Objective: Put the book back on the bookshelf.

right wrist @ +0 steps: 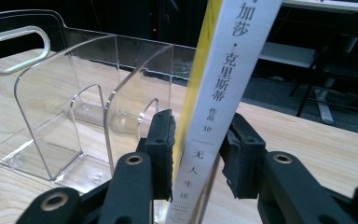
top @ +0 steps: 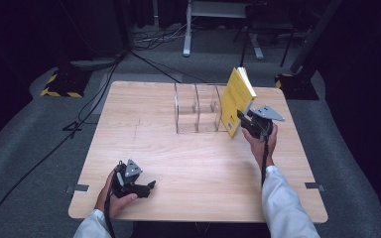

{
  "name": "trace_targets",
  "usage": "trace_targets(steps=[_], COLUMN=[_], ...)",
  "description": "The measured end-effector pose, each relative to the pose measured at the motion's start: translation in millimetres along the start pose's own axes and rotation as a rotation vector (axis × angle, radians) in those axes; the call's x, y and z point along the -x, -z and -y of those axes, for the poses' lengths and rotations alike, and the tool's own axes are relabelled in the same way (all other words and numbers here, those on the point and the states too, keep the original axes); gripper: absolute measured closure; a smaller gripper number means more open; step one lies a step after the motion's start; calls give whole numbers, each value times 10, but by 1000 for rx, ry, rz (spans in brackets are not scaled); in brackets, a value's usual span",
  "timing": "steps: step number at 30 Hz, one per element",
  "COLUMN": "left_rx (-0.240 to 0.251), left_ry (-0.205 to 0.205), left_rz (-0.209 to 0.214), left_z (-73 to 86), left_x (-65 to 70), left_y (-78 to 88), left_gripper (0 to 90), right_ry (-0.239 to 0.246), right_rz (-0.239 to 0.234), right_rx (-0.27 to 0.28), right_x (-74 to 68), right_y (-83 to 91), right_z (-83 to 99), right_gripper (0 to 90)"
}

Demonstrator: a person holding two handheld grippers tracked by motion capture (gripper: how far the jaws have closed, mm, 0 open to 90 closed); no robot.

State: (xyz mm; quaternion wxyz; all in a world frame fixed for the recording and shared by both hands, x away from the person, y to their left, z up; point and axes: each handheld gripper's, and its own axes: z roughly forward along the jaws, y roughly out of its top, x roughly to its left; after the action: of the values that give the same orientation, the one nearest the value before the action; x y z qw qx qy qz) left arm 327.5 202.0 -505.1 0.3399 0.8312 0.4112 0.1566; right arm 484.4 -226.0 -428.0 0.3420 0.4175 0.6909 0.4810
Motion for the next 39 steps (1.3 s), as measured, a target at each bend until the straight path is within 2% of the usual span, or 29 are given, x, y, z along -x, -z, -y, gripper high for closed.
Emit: trace_targets(steps=[6, 13, 26, 39], left_rx=[-1, -1, -2, -2], left_ry=[0, 0, 0, 0], left_rz=[0, 0, 0, 0], left_z=[0, 0, 0, 0], left_x=[0, 0, 0, -1], left_y=[1, 1, 1, 1], left_gripper=[154, 154, 154, 155], right_ry=[-4, 30, 70, 124], right_rz=[-11, -23, -80, -147], right_rx=[-5, -33, -101, -180], right_x=[68, 65, 97, 100], right_y=[45, 90, 171, 315], right_z=[17, 4, -21, -19], right_gripper=[672, 671, 630, 492])
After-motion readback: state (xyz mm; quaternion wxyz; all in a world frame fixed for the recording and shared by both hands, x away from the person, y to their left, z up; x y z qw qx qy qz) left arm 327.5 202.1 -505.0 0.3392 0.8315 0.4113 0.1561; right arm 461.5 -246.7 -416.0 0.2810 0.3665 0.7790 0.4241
